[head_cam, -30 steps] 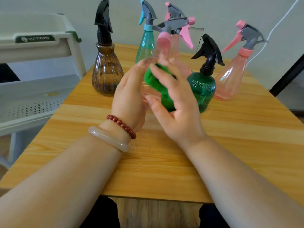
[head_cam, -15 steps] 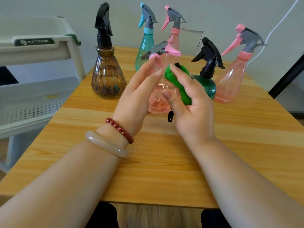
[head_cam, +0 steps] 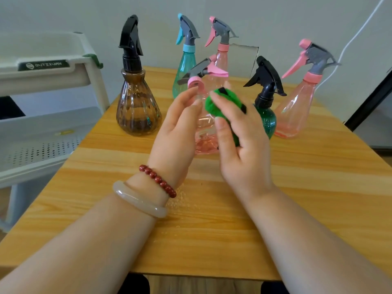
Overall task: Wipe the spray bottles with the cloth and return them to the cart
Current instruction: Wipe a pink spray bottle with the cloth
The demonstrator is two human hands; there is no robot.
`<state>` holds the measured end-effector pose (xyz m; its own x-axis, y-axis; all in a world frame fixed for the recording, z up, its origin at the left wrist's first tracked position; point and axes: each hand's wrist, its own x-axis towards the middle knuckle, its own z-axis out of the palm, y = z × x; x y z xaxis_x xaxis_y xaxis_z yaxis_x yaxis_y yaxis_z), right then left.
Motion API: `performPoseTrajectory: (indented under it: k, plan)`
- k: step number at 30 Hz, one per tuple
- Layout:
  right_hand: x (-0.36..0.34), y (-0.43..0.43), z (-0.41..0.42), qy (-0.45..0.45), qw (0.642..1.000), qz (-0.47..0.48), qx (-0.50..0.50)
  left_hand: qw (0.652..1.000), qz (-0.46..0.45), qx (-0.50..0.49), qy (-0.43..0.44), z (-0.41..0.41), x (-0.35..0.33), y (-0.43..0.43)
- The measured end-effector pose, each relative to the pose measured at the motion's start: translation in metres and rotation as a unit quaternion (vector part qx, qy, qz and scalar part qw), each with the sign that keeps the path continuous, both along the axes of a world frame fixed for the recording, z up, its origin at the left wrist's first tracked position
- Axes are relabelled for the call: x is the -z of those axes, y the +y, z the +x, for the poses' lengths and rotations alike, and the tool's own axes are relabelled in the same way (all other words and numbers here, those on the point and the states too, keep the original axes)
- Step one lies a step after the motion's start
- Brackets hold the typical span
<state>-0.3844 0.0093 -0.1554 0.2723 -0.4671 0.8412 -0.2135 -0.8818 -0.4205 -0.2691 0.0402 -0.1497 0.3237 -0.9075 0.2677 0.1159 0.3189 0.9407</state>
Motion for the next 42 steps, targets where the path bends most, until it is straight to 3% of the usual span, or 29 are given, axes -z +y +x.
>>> performPoseTrajectory:
  k: [2, 4, 9, 12, 15, 17, 20, 21, 26, 28, 33, 38, 40, 42]
  plan:
    - [-0.001, -0.001, 0.001, 0.020, 0.996, -0.077, -0.036, 0.998, 0.013, 0.010, 0.060, 0.001, 0.000, 0.001]
    - [-0.001, -0.003, 0.001, 0.030, 0.995, -0.085, -0.041, 0.996, 0.020, 0.043, 0.073, 0.000, -0.001, 0.003]
    - [0.003, -0.009, -0.003, -0.059, 0.991, 0.123, 0.007, 0.999, 0.035, 0.023, 0.028, -0.004, -0.005, 0.003]
    - [0.001, -0.001, -0.002, -0.014, 1.000, 0.021, -0.013, 0.998, 0.019, 0.022, 0.047, -0.003, -0.003, 0.004]
    - [0.000, 0.001, 0.003, 0.037, 0.996, -0.073, -0.046, 1.000, 0.013, 0.019, 0.013, -0.001, 0.002, 0.007]
    - [0.002, -0.003, 0.005, 0.005, 1.000, -0.020, -0.014, 0.999, 0.040, 0.016, 0.013, -0.003, -0.003, 0.006]
    - [0.005, -0.008, 0.003, -0.083, 0.985, 0.152, 0.003, 0.998, 0.049, 0.014, 0.029, -0.004, -0.007, 0.004]
    - [0.004, -0.006, 0.001, -0.083, 0.984, 0.160, 0.002, 0.998, 0.049, 0.012, 0.033, -0.005, -0.008, 0.005]
    - [0.000, 0.004, 0.003, 0.011, 0.998, -0.045, -0.051, 0.998, 0.026, 0.011, 0.049, -0.002, -0.001, 0.004]
    - [0.001, 0.002, 0.006, 0.016, 0.997, -0.054, -0.048, 0.996, 0.042, 0.019, 0.070, -0.001, -0.002, 0.005]
    - [0.006, -0.003, 0.002, -0.081, 0.990, 0.108, -0.028, 0.992, 0.058, 0.032, 0.106, -0.003, -0.011, 0.006]
    - [0.002, 0.003, 0.008, 0.024, 0.998, -0.050, -0.044, 0.997, 0.028, 0.028, 0.072, -0.003, -0.005, 0.009]
    - [0.003, 0.000, 0.009, -0.004, 0.999, -0.007, -0.039, 0.995, 0.026, 0.032, 0.094, -0.002, -0.008, 0.008]
    - [0.003, -0.002, 0.005, -0.078, 0.991, 0.096, -0.046, 0.988, 0.027, 0.038, 0.146, -0.001, -0.011, 0.007]
